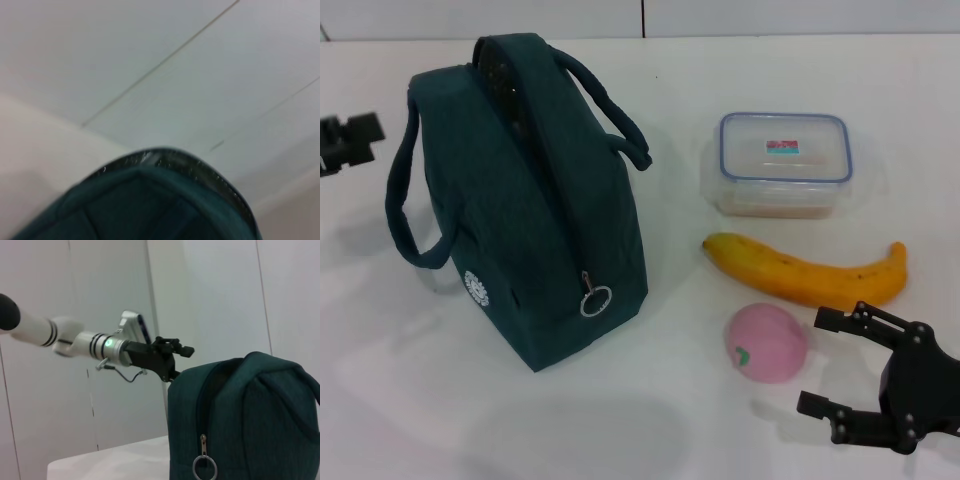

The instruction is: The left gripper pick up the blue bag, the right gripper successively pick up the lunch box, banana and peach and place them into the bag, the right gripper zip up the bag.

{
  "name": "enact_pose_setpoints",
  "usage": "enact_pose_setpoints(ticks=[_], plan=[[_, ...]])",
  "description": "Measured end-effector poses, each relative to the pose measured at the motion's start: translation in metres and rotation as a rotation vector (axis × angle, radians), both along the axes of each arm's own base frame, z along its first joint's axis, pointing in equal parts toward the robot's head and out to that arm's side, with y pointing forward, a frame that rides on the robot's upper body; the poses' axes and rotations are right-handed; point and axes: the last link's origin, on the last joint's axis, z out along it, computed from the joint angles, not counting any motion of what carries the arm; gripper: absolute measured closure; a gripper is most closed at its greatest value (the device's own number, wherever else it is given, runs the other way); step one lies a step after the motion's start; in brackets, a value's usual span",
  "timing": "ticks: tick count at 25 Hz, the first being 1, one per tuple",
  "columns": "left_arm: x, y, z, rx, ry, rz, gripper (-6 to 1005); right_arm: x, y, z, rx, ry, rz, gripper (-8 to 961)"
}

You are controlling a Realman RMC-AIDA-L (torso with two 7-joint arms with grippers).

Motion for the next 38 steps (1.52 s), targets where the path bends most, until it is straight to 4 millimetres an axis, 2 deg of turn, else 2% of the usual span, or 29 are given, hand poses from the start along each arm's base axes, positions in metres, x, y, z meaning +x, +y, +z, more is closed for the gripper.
enact_pose_setpoints(ticks=[5, 9, 22, 38], plan=[[0.025, 0.028, -0.001, -0.172, 0.096, 0.055, 186, 0.0, 0.001, 0.0, 0.003, -0.002, -0.004, 79], [0.037, 0.04, -0.006, -0.252, 0.144, 0.071, 186, 0.001, 0.001, 0.0, 0.005, -0.004, -0.007, 79], [0.06, 0.053, -0.007, -0.316, 0.183, 0.096, 187, 0.004, 0.003, -0.002, 0.012, -0.025, -0.024, 79], [0.065, 0.063, -0.025, -0.382, 0.276, 0.161, 210, 0.003, 0.007, -0.003, 0.012, -0.034, -0.029, 78]])
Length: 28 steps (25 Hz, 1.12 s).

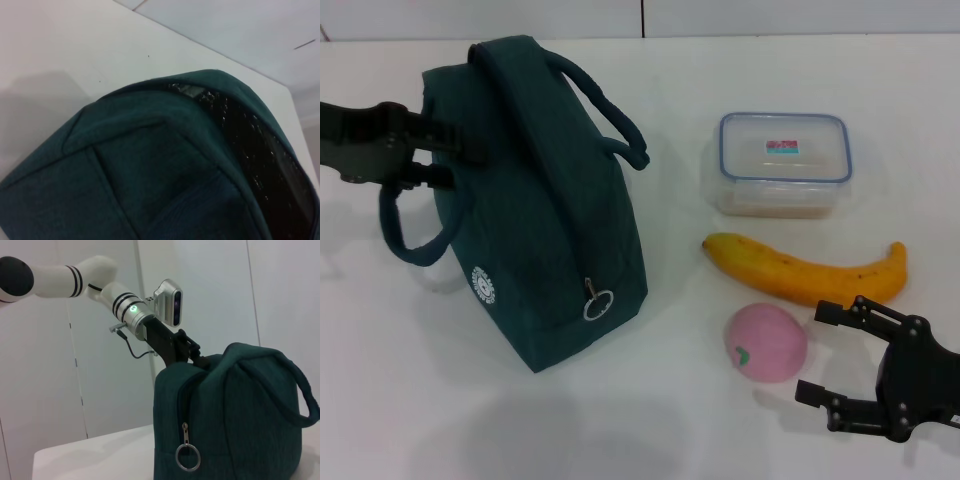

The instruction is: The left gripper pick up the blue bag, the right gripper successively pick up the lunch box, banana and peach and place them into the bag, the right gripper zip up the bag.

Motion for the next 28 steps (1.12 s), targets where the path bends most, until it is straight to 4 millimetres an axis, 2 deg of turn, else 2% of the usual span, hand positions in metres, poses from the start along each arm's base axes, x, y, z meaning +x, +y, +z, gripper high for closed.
enact_pose_setpoints(ticks=[9, 19, 20, 24, 25, 28], plan=[[0.006, 0.001, 0.005, 0.025, 0.05, -0.107, 413, 0.001, 0.0, -0.001, 0.002, 0.007, -0.015, 78], [0.009, 0.003, 0.007, 0.031, 0.055, -0.126, 820, 0.0, 0.002, 0.001, 0.041, 0.057, -0.065, 78], [0.009, 0.003, 0.007, 0.032, 0.054, -0.126, 861, 0.0, 0.003, 0.001, 0.052, 0.073, -0.082, 78], [0.009, 0.003, 0.007, 0.037, 0.045, -0.124, 922, -0.001, 0.004, 0.005, 0.084, 0.152, -0.154, 78], [0.009, 0.003, 0.007, 0.039, 0.041, -0.124, 937, 0.001, 0.007, 0.016, 0.098, 0.29, -0.282, 78], [0.012, 0.003, 0.008, 0.046, 0.014, -0.138, 952, 0.008, 0.012, 0.026, 0.075, 0.433, -0.454, 78]])
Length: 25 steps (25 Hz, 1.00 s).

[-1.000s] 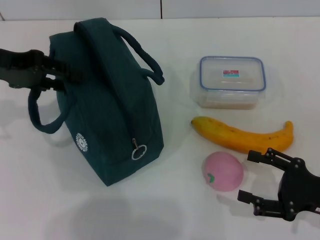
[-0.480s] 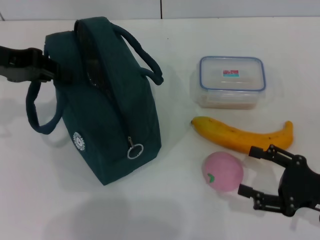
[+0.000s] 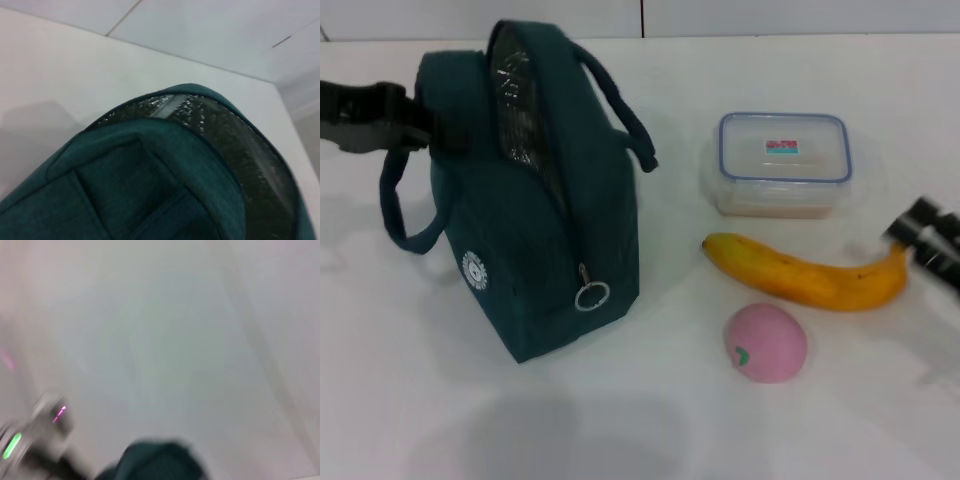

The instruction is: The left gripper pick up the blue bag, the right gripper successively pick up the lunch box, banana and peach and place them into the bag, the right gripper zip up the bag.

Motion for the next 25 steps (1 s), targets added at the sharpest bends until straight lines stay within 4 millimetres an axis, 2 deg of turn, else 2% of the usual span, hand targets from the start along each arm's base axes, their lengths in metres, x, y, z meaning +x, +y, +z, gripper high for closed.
enact_pose_setpoints(ticks=[3, 7, 10, 12, 17, 25], plan=[[0.005, -0.001, 0.002, -0.007, -0.03, -0.022, 952, 0.016, 0.007, 0.011, -0.044, 0.163, -0.201, 78], [0.009, -0.004, 0.0, -0.03, -0.056, -0.039, 952, 0.037, 0.02, 0.024, -0.105, 0.298, -0.405, 78], [0.012, -0.004, -0.002, -0.033, -0.062, -0.053, 952, 0.043, 0.034, 0.024, -0.155, 0.356, -0.512, 78], [0.013, -0.004, -0.002, -0.033, -0.064, -0.061, 952, 0.043, 0.044, 0.02, -0.176, 0.373, -0.551, 78], [0.017, -0.002, -0.002, -0.033, -0.064, -0.074, 952, 0.026, 0.076, -0.004, -0.235, 0.346, -0.604, 78], [0.021, 0.0, -0.001, -0.028, -0.072, -0.096, 952, 0.007, 0.098, -0.022, -0.281, 0.322, -0.617, 79]])
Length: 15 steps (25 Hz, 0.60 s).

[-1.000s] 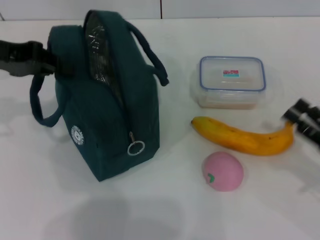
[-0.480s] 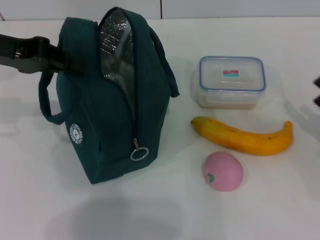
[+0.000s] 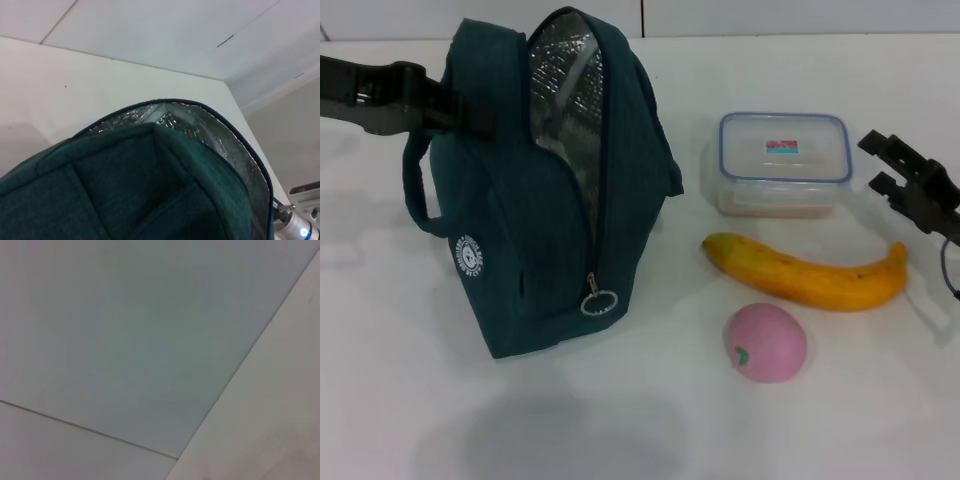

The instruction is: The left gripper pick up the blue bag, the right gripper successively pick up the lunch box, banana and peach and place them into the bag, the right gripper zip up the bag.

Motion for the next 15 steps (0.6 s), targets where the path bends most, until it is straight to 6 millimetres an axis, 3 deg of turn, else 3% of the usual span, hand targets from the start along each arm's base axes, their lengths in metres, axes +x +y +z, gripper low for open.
enact_pose_setpoints(ticks=[15], plan=[[0.005, 0.002, 0.002, 0.014, 0.008, -0.042, 952, -0.023, 0.029, -0.004, -0.019, -0.024, 0.023, 81]])
